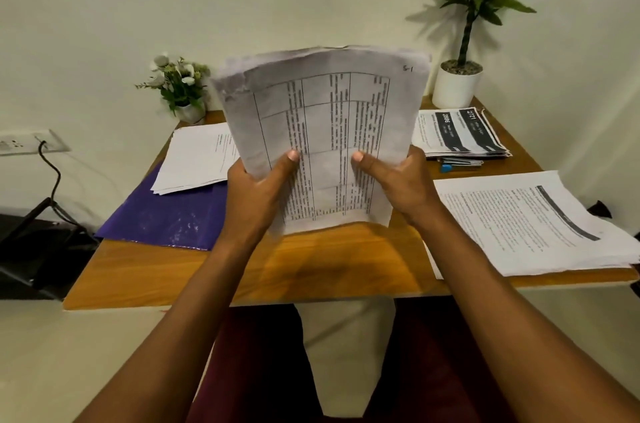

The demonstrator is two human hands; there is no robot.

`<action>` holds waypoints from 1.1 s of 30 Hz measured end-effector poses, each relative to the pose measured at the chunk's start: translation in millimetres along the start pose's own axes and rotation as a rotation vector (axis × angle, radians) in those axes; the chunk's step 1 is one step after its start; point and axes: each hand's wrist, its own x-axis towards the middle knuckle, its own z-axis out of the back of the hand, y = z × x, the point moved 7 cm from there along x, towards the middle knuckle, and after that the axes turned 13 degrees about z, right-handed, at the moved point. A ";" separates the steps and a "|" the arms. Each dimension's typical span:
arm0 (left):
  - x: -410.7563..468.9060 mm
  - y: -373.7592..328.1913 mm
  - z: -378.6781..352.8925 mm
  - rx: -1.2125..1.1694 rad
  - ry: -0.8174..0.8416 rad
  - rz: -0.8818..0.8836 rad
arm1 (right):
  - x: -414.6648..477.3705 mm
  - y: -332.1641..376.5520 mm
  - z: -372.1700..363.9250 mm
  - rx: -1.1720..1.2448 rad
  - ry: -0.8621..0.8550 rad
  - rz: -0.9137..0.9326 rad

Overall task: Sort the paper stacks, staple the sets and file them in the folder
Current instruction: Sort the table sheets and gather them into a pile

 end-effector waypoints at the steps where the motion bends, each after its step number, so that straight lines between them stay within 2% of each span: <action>1: 0.6 6.4 -1.4 0.019 0.010 0.028 | -3.1 -5.2 -1.8 -0.017 0.011 -0.019; 5: -5.7 43.4 -3.0 0.056 0.046 0.144 | -24.1 -34.1 -5.6 -0.049 0.034 -0.126; 9: -3.1 47.6 0.6 0.026 0.043 0.133 | -25.0 -35.1 -7.6 -0.013 0.017 -0.147; 14: -0.6 68.0 0.2 0.178 0.093 0.220 | -30.5 -46.8 -11.4 -0.106 0.082 -0.211; 16: 2.5 67.2 10.0 0.240 0.079 0.227 | -28.1 -42.8 -13.8 -0.043 0.086 -0.216; 19: 14.3 56.0 30.9 0.394 0.076 0.264 | -6.7 -21.8 -13.9 0.186 0.012 -0.142; 21: 25.3 47.1 42.8 0.512 0.164 0.318 | 14.7 -14.2 -4.8 0.237 -0.070 -0.067; 24: 42.0 41.6 59.2 0.794 0.383 0.413 | 41.1 -14.0 9.8 0.149 -0.108 -0.115; 26: 49.4 40.0 65.7 0.943 0.503 0.427 | 49.2 -17.0 13.2 0.009 0.031 -0.198; 30: 54.8 40.8 68.1 1.161 0.589 0.443 | 25.3 -38.3 -10.4 -0.229 0.552 -0.453; 31: 56.6 42.2 68.9 1.252 0.592 0.413 | 16.2 -43.6 -16.7 -0.205 0.591 -0.499; 33: 62.7 44.2 70.7 1.422 0.550 0.316 | 1.7 -51.1 -29.0 -0.073 0.560 -0.563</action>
